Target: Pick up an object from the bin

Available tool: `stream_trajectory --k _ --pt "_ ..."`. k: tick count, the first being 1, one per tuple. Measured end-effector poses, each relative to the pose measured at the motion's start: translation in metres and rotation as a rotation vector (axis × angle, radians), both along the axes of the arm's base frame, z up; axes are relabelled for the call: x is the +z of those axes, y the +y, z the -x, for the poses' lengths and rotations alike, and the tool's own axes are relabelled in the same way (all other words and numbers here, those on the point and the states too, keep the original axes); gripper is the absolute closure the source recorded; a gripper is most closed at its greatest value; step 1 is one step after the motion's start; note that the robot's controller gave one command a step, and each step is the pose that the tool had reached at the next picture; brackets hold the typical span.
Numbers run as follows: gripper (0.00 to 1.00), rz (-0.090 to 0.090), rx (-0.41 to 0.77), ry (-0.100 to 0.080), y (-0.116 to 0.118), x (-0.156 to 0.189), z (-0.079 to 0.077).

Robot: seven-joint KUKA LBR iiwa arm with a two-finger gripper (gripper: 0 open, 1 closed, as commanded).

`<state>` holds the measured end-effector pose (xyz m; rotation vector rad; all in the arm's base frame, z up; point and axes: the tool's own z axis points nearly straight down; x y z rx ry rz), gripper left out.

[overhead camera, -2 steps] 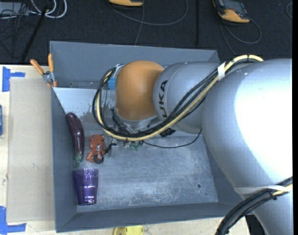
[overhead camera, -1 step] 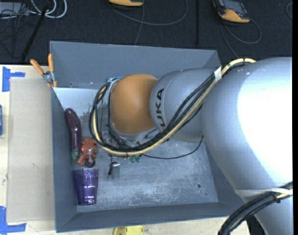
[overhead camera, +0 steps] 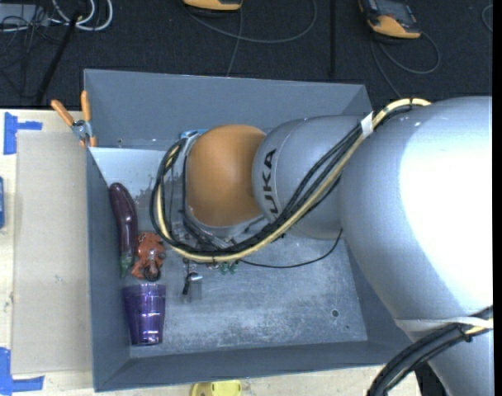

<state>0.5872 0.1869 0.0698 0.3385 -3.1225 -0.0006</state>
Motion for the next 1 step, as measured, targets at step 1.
stream_trajectory --k 1 --pt "0.0 0.002 0.028 -0.002 0.034 0.0001 -0.0026"
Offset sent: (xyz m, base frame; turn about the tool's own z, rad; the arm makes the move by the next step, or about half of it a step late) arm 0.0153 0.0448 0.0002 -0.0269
